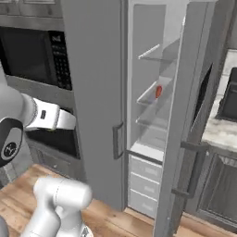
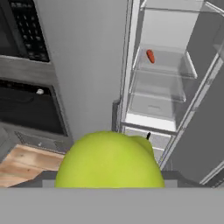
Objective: Open the fridge, remove the pear, carrot, and fish, and place them on any counter.
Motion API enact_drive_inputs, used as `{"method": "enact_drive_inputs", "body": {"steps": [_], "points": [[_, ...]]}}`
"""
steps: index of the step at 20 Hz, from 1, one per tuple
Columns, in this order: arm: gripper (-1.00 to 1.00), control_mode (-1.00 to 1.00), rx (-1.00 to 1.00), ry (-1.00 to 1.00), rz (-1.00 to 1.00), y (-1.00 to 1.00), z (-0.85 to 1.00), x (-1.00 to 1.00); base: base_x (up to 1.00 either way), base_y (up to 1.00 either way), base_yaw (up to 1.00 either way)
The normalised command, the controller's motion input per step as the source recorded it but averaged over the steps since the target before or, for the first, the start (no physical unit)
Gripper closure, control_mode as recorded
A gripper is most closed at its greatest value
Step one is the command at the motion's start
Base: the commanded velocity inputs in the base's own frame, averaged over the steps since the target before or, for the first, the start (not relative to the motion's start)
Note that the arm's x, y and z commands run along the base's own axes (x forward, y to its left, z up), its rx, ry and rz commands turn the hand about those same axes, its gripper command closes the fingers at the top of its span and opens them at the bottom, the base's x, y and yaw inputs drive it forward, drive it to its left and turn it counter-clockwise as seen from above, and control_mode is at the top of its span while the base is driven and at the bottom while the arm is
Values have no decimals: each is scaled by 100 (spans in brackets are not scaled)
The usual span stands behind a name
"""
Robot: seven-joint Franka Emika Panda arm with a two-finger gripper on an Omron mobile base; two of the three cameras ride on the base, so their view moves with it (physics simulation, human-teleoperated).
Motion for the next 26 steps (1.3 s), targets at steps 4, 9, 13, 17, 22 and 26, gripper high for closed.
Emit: {"method": "enact_drive_inputs", "body": {"steps": [4,9,13,17,22,26], "points": [[100,100,0,0,0,0,0,0,-46,21,100],[100,100,0,0,0,0,0,0,-47,22,100],[100,100,0,0,0,0,0,0,-65,77,85],[100,100,0,0,0,0,0,0,-33,100,63],[100,100,0,0,0,0,0,0,2,100,48],[100,100,0,0,0,0,0,0,30,100,28]]}}
